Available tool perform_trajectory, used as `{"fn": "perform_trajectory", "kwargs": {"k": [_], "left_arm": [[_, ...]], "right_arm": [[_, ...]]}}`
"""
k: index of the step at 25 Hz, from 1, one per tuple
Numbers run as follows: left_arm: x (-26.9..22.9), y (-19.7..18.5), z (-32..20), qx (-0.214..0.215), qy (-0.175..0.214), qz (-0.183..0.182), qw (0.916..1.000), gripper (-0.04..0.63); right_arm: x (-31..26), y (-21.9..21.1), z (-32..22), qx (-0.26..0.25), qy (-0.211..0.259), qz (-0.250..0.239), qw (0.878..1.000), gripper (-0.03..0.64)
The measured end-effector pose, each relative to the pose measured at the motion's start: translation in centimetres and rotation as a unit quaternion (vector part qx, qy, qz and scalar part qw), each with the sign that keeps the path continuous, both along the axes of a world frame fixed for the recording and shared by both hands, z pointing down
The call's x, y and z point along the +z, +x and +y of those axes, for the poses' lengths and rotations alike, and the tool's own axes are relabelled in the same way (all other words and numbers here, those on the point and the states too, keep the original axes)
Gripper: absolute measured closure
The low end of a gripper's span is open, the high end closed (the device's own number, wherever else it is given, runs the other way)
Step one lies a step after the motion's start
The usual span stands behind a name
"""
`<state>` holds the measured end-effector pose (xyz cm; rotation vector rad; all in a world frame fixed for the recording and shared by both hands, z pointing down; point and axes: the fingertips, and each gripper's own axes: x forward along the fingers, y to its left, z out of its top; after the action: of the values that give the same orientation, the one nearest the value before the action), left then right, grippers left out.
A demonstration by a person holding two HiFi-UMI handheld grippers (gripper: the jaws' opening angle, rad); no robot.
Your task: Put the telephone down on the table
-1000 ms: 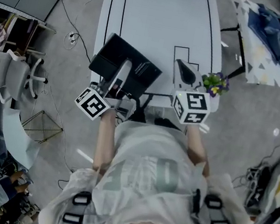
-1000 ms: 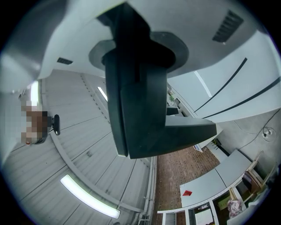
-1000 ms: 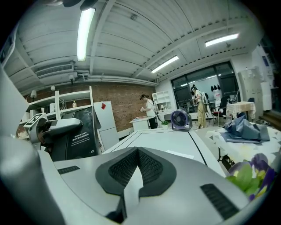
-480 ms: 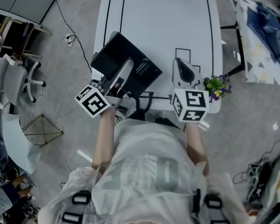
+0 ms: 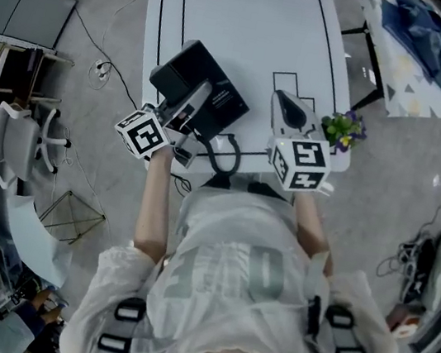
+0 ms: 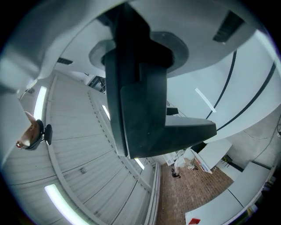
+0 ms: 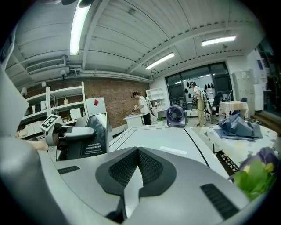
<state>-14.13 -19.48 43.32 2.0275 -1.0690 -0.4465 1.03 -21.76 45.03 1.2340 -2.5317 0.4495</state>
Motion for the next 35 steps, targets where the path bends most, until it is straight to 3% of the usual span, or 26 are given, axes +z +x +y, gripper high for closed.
{"fn": "perform_trajectory", "kwargs": {"k": [2,5,8,15,18,27,35], "left_arm": [[1.1,0.1,-0.7,0.029,-0.01,-0.009,0.9995,0.439],[2.0,0.7,-1.5,0.069,-0.033,0.007,0.9971,0.439],[3.3,0.8,-2.4,0.113,-0.05,-0.014,0.9922,0.439],[6.5,1.8,-4.4,0.209,-0.056,-0.014,0.9763,0.439],[7.6,2.8,-4.3,0.244,-0.067,-0.04,0.9665,0.439],[9.5,4.1,-4.9,0.28,-0.106,-0.047,0.9528,0.439],[10.0,4.0,-4.8,0.286,-0.13,-0.034,0.9488,0.437]], "right_arm": [[0.2,0.4,0.1,0.005,-0.003,0.007,1.0,0.609],[0.6,0.9,0.3,0.013,-0.008,0.013,1.0,0.609],[1.2,1.3,0.7,0.022,-0.015,0.018,0.999,0.609],[3.2,2.2,1.5,0.036,-0.041,0.037,0.998,0.609],[3.6,2.4,1.8,0.041,-0.045,0.039,0.997,0.609],[4.9,2.8,2.2,0.057,-0.06,0.044,0.996,0.609],[5.2,2.8,2.5,0.057,-0.062,0.048,0.995,0.609]]}}
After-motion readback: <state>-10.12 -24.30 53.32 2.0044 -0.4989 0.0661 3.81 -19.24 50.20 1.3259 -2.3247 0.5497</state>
